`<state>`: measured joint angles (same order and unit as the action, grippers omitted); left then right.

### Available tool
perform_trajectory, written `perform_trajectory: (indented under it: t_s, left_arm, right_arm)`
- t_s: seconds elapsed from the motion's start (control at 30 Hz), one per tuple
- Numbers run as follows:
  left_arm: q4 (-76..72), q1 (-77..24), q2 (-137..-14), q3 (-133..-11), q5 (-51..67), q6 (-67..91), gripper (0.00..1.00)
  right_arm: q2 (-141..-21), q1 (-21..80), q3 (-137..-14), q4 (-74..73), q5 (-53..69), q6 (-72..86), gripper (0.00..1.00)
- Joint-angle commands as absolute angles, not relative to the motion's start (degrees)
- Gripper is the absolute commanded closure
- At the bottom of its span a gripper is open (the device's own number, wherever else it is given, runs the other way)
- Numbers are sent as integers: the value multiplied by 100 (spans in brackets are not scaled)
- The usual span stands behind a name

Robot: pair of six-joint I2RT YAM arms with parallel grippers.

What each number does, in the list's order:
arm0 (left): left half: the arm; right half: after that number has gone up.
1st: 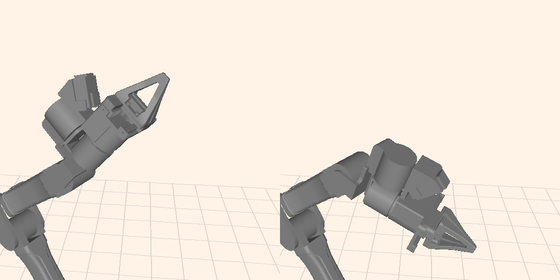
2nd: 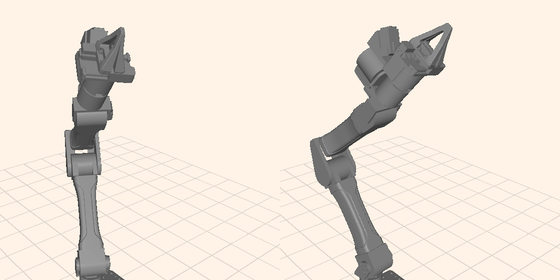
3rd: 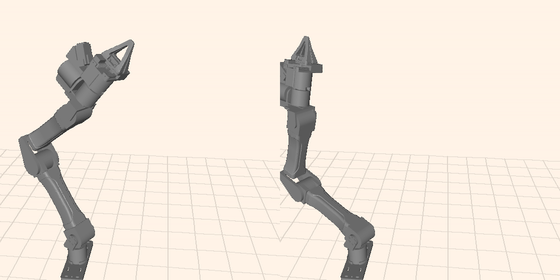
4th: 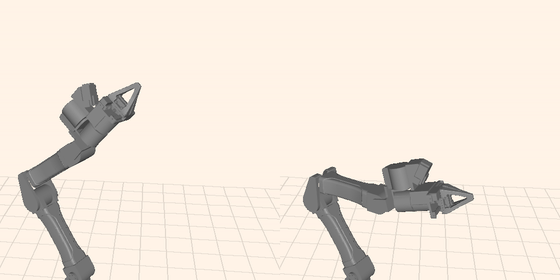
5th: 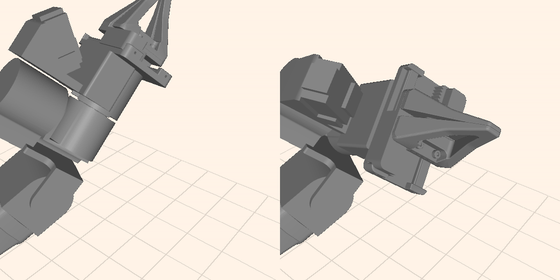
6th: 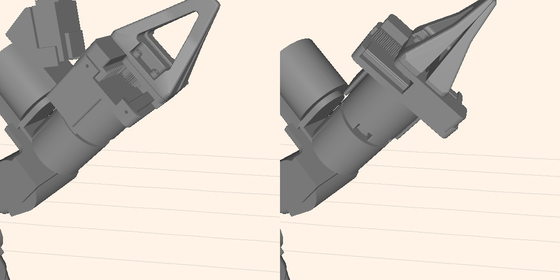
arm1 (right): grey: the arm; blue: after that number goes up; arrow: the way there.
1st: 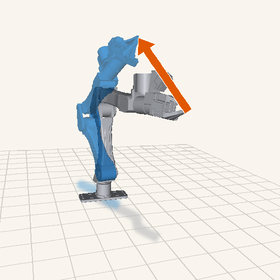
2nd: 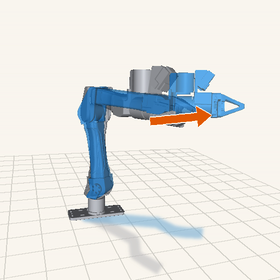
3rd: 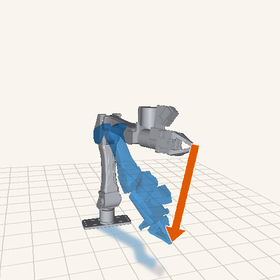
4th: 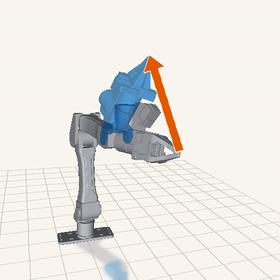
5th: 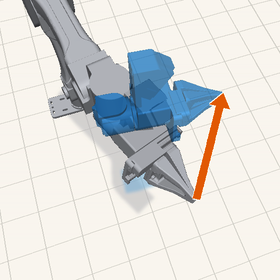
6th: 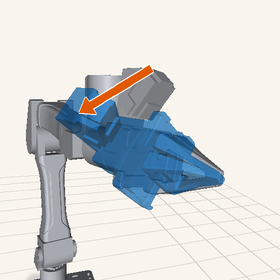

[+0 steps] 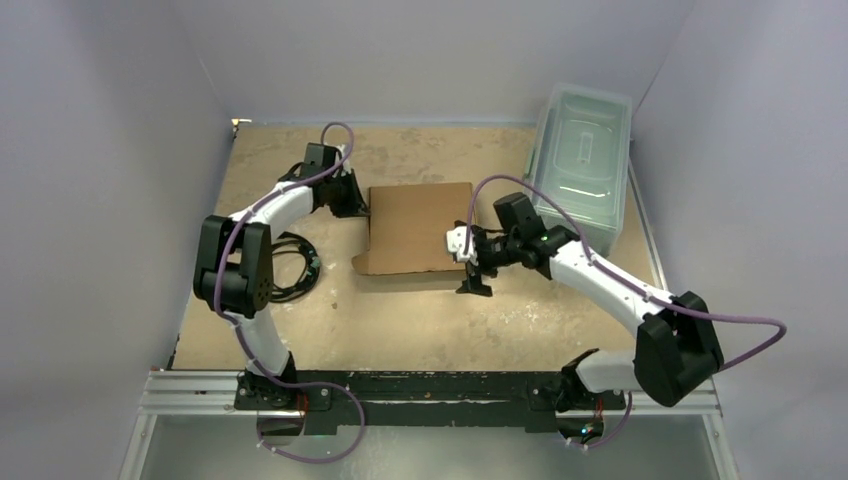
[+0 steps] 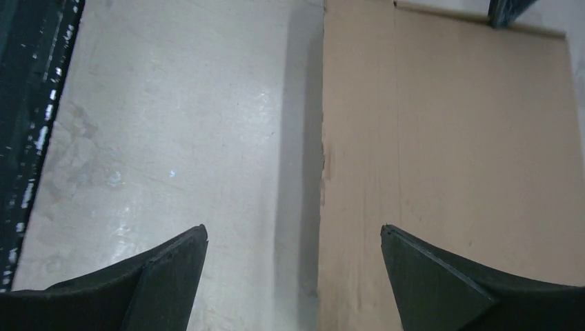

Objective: Fold the paper box

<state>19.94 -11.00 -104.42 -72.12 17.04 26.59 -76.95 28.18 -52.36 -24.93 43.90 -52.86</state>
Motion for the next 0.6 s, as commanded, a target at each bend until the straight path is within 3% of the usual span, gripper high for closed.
perform_trajectory:
  t_s: [0.0,0.3,0.43,0.57]
  left_arm:
    - [2175,-1121,-10117,-6997,2096,2990,100]
    - [2067,-1121,-9810,-6744,2122,3124,100]
    - [2019,-1117,-9746,-6648,2109,3022,100]
    - [1772,-1095,-9457,-6489,2188,2909,100]
  right_arm:
    - [-7312,3211,-5074,-1539,3338,-5850,1]
    - [-8166,3888,-5331,-574,1962,-5182,7]
    - [-7735,3749,-5308,-1041,2339,-4851,7]
    - [-6920,3505,-4746,-1701,2893,-5642,6]
